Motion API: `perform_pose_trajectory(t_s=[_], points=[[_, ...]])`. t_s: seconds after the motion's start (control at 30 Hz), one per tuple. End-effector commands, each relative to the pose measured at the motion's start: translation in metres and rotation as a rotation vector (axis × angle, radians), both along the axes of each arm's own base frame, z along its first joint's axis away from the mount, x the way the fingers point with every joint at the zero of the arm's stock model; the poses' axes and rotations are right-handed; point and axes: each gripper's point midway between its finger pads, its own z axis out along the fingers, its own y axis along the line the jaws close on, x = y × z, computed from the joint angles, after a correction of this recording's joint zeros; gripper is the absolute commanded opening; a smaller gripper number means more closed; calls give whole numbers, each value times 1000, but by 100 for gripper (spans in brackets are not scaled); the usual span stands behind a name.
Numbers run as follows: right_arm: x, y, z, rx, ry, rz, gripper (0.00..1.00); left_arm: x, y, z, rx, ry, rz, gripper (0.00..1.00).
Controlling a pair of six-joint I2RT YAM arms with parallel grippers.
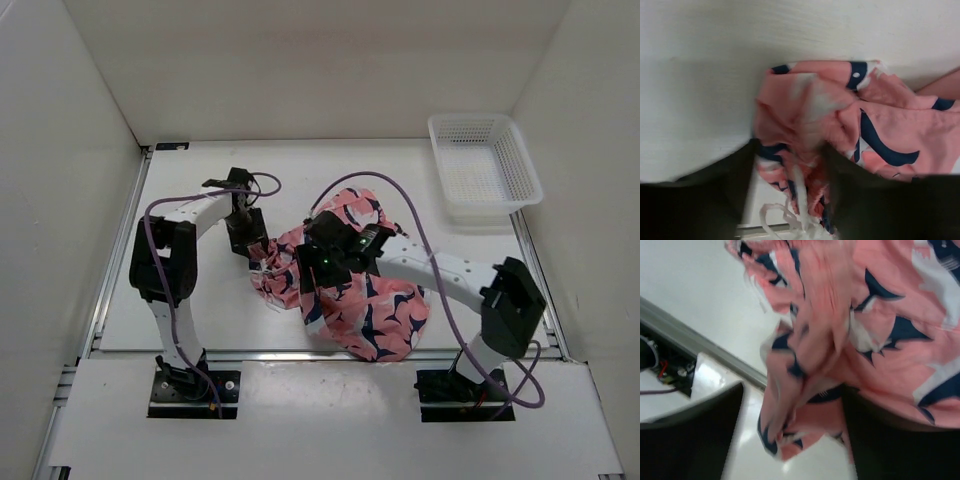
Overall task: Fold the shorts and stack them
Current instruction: Flatten the shorts out
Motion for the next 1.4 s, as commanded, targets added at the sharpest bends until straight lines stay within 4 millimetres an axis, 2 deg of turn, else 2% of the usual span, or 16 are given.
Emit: perform_pose_trajectory(t_s=[0.0,0.07,0.1,0.23,0.37,0.43,0.5,0.67,0.77,0.8,0.83,0.9,0.97,1.03,1.2,1.37], points=[[25,29,13,56,-45,7,65,20,-22,15,-65,-79,-23,50],[50,29,12,34,-62,-33,30,23,-22,15,-66,-82,-23,14],[59,26,12,21,-70,-48,3,28,-21,23,-81,-101,-14,10],[115,8,48,24,-165,-80,0,54,-6,69,-122,-209,35,10],[202,-8,169,156,-428,-105,0,82,22,154,-175,-399,100,10],[227,-14,203,185,-502,-114,0,89,42,197,-207,-489,148,10],[231,-17,269,265,-640,-100,0,86,53,260,-238,-628,167,10],[219,-32,330,346,-826,-39,0,44,66,377,-274,-914,154,10],[204,-54,298,236,-869,-44,0,12,27,393,-347,-948,-29,10],[195,-71,318,249,-950,-93,0,-2,16,382,-369,-920,-71,10],[208,-94,269,115,-904,-182,0,-13,3,375,-414,-892,-116,10],[216,-140,252,40,-891,-325,57,-38,-28,337,-470,-799,-203,10],[225,-172,212,-9,-804,-443,99,-53,-57,321,-540,-772,-316,47],[230,-207,187,-15,-715,-575,99,-67,-77,297,-550,-705,-391,100],[205,-220,172,73,-618,-659,95,-55,-54,308,-472,-766,-330,96],[149,-167,113,157,-377,-555,41,-26,-9,284,-302,-700,-164,24]])
